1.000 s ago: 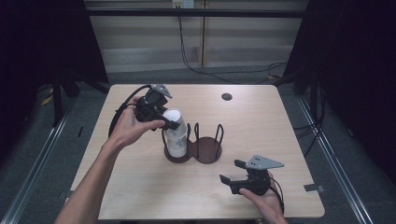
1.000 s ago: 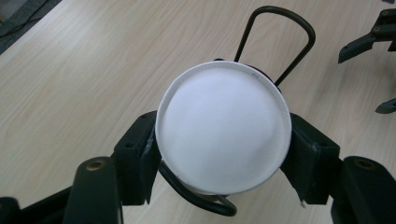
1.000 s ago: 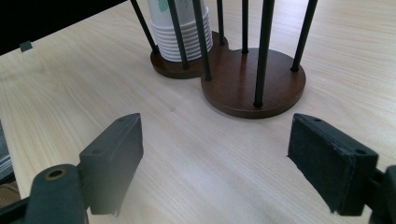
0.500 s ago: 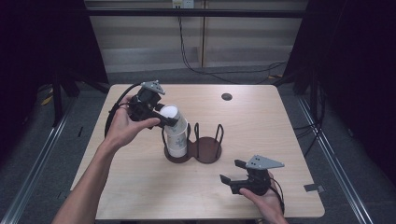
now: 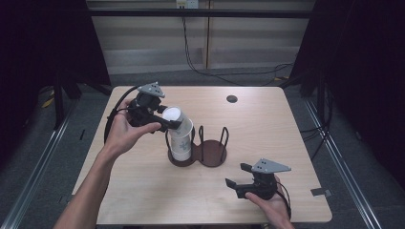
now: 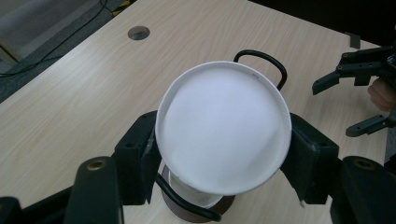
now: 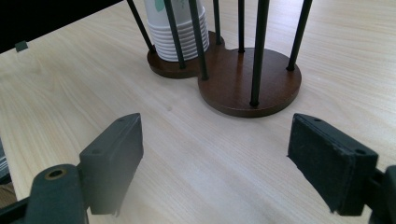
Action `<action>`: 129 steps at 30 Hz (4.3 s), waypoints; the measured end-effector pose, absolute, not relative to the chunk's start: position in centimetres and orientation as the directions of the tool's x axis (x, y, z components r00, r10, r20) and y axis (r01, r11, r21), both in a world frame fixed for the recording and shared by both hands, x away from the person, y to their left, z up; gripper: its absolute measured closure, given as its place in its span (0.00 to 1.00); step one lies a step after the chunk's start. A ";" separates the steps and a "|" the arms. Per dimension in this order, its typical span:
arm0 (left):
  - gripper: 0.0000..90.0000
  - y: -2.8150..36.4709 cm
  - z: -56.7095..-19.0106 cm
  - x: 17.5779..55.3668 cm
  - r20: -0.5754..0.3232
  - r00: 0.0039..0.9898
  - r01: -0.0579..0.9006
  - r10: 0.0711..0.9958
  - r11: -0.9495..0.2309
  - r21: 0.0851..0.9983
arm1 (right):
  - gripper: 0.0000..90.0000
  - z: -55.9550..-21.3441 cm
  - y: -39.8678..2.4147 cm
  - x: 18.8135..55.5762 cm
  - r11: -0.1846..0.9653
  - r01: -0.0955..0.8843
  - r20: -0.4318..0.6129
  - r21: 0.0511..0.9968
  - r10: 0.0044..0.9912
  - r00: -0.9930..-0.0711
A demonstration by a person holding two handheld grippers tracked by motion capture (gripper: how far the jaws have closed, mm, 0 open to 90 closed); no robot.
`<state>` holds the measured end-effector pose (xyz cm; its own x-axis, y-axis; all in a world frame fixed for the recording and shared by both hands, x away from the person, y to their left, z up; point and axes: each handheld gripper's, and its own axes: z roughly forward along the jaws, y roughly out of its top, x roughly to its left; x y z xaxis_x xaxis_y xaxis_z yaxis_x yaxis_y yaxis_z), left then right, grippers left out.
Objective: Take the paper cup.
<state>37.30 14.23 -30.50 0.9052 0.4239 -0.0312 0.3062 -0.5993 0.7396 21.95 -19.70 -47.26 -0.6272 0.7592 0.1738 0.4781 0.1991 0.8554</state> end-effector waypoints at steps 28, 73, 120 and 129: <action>0.40 18.1 -31.8 34.6 -0.088 0.908 0.274 0.410 -0.421 0.864 | 0.19 -47.2 -20.1 22.0 0.184 0.474 0.173 0.861 0.770 -0.614; 0.39 16.7 -38.0 29.9 -0.139 0.947 0.270 0.290 -0.483 0.833 | 0.21 -43.5 -13.7 23.6 0.201 0.338 0.165 0.919 0.583 -0.795; 0.39 14.0 -39.5 28.8 -0.251 0.954 0.299 0.164 -0.467 0.832 | 0.26 -45.2 -10.1 24.2 0.265 0.255 0.118 0.930 0.442 -0.889; 0.38 14.0 -39.9 29.0 -0.279 0.947 0.321 0.159 -0.460 0.828 | 0.33 -44.9 -10.4 24.1 0.304 0.242 0.094 0.921 0.430 -0.898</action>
